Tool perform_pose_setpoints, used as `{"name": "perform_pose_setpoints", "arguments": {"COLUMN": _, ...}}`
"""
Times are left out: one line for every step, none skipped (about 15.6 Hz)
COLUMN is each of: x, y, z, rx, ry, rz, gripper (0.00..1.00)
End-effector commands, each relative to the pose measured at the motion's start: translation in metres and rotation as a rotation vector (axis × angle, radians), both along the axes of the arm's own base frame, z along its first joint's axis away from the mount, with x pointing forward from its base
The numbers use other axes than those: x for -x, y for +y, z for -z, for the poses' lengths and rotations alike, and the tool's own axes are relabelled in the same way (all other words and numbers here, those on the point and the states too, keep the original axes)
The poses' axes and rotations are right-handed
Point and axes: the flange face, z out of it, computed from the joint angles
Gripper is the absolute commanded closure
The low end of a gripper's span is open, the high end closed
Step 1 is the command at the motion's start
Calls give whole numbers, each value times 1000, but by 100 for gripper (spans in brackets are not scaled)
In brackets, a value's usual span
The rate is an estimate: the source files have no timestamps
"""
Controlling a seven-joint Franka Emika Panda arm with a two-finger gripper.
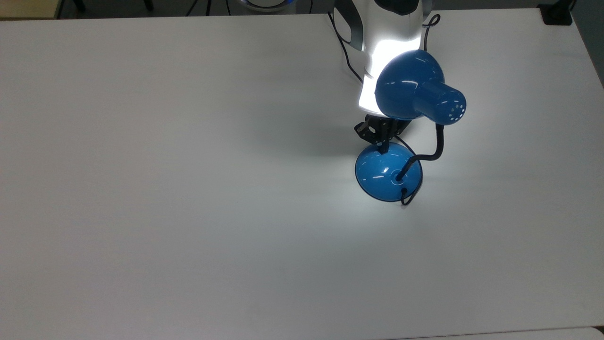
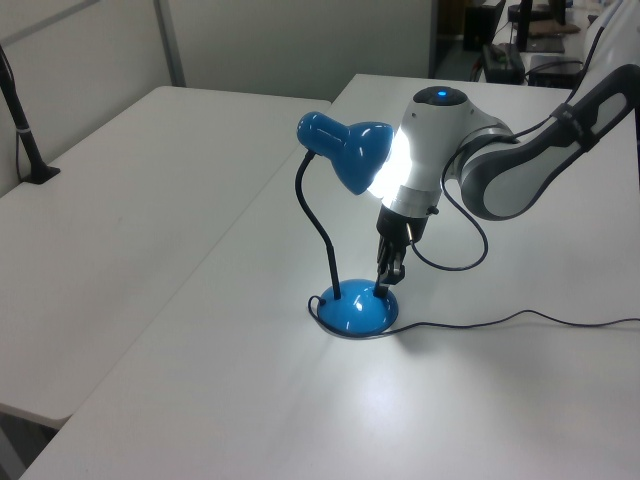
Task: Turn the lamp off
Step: 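Press down on the base switch with the gripper fingertips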
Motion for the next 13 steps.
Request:
{"name": "perform_pose_setpoints", "arguments": {"x": 3, "y": -4, "z": 13, "rx": 7, "ry": 13, "rz": 19, "gripper": 100}}
{"name": "perform_pose_setpoints", "arguments": {"x": 4, "y": -4, "z": 14, "rx": 10, "ry": 13, "rz": 17, "gripper": 100}}
{"name": "perform_pose_setpoints", "arguments": {"x": 4, "y": -4, "z": 14, "rx": 13, "ry": 12, "rz": 15, "gripper": 100}}
{"name": "perform_pose_setpoints", "arguments": {"x": 4, "y": -4, "z": 14, "rx": 14, "ry": 11, "rz": 14, "gripper": 100}}
{"name": "perform_pose_setpoints", "arguments": {"x": 4, "y": -4, "z": 15, "rx": 14, "ry": 13, "rz": 14, "gripper": 100}}
{"name": "perform_pose_setpoints", "arguments": {"x": 4, "y": -4, "z": 17, "rx": 15, "ry": 17, "rz": 15, "gripper": 100}}
{"name": "perform_pose_setpoints", "arguments": {"x": 5, "y": -5, "z": 19, "rx": 17, "ry": 20, "rz": 15, "gripper": 100}}
{"name": "perform_pose_setpoints", "arguments": {"x": 6, "y": -6, "z": 21, "rx": 18, "ry": 22, "rz": 15, "gripper": 100}}
{"name": "perform_pose_setpoints", "arguments": {"x": 5, "y": -6, "z": 21, "rx": 18, "ry": 23, "rz": 17, "gripper": 100}}
{"name": "perform_pose_setpoints", "arguments": {"x": 6, "y": -6, "z": 21, "rx": 18, "ry": 22, "rz": 15, "gripper": 100}}
{"name": "perform_pose_setpoints", "arguments": {"x": 5, "y": -7, "z": 21, "rx": 19, "ry": 24, "rz": 17, "gripper": 100}}
{"name": "perform_pose_setpoints", "arguments": {"x": 5, "y": -7, "z": 20, "rx": 18, "ry": 22, "rz": 17, "gripper": 100}}
{"name": "perform_pose_setpoints", "arguments": {"x": 5, "y": -7, "z": 21, "rx": 19, "ry": 24, "rz": 17, "gripper": 100}}
